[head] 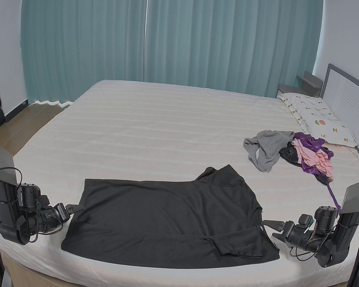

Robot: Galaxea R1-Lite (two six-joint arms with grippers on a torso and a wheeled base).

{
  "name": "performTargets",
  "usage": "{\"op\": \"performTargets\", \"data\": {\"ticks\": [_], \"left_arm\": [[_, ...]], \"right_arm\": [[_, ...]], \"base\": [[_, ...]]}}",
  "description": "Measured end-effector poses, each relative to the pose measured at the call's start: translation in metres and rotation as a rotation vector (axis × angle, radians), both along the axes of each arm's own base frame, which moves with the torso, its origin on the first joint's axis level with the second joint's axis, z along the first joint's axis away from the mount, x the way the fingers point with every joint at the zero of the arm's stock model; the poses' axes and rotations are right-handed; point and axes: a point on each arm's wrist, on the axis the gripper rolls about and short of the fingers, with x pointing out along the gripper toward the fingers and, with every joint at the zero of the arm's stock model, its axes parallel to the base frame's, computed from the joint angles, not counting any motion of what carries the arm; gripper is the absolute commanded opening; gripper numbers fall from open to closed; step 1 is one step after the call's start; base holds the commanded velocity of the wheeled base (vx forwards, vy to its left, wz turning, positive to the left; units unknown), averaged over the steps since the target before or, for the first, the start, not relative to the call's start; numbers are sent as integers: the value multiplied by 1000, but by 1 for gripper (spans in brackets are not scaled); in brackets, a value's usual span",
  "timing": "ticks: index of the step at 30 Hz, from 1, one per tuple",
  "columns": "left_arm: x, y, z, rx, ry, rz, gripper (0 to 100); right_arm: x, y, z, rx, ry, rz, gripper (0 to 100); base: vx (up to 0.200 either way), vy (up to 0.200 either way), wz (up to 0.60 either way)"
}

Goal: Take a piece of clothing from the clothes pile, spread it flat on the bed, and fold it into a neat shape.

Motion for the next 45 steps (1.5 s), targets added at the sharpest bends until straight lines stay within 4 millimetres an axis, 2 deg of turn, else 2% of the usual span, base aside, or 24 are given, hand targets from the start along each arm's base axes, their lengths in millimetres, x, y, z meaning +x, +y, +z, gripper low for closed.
{"op": "performTargets", "data": {"ticks": [10,16,28,34,45], "left_arm": [[1,2,6,-13,-31,26,100],[-1,1,7,-12,-30,25,100],[1,2,21,-76,-56,73,100],[15,3,30,-85,-109,74,100],[60,0,36,-91,-82,45,100]], "right_arm": [[-1,-1,-4,10,20,-4,100],[-2,-1,-5,10,25,-4,100],[-2,-1,-4,10,20,-4,100],[-1,-1,-4,10,21,-4,100],[-2,0,-5,10,24,-1,100]], "base": [[0,0,0],[200,0,0],[0,0,0],[0,0,0],[0,0,0]]}}
